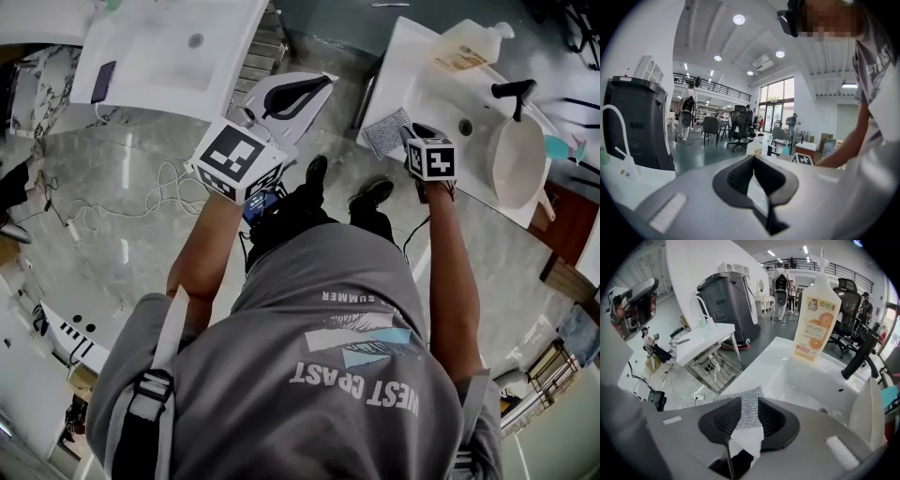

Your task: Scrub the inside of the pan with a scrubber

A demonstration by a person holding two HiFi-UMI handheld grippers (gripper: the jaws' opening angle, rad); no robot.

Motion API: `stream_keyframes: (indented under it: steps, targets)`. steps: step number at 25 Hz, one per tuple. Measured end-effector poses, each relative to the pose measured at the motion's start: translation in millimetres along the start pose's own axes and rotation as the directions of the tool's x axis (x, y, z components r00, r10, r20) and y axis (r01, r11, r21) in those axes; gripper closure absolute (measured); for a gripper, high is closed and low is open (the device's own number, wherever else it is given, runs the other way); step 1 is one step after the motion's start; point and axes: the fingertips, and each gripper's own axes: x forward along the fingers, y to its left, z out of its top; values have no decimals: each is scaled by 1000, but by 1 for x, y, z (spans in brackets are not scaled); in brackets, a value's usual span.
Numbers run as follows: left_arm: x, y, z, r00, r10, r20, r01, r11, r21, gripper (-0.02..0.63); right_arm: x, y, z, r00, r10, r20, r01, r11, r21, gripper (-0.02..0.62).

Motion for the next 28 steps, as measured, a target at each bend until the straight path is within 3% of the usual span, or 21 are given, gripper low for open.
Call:
stream_keyframes:
  steps: [6, 8, 10, 13, 16, 22, 25, 28]
  targets:
    - [14, -5, 18, 999, -45, 19, 45, 999, 31, 604, -40, -7, 15, 995, -2, 97, -3, 999, 52, 485]
    - [19, -8, 23, 998, -63, 24, 62, 997, 41, 604, -60, -9, 24, 986, -8, 167, -5, 997, 76, 518]
    - [23, -11, 29, 996, -81, 27, 80, 996, 49, 604, -86, -8, 36, 966, 0, 257, -26, 995, 97, 595]
    - [27, -17, 35, 993, -111, 29, 109, 992, 59, 604, -133, 1, 59, 918, 41, 394, -90, 990, 108, 595]
    - [33, -22, 42, 990, -141, 30, 138, 988, 71, 603, -187, 5, 82, 850, 45, 525, -123, 986, 115, 597]
    - [42, -36, 55, 981, -193, 27, 190, 978, 84, 604, -282, -6, 108, 715, -43, 698, -87, 985, 150, 597]
    - [48, -46, 58, 974, -228, 18, 225, 970, 92, 604, -312, -11, 111, 676, -92, 731, -63, 981, 181, 597]
    - [53, -58, 59, 964, -265, 11, 263, 961, 84, 604, -327, -14, 108, 661, -118, 741, -55, 977, 205, 597]
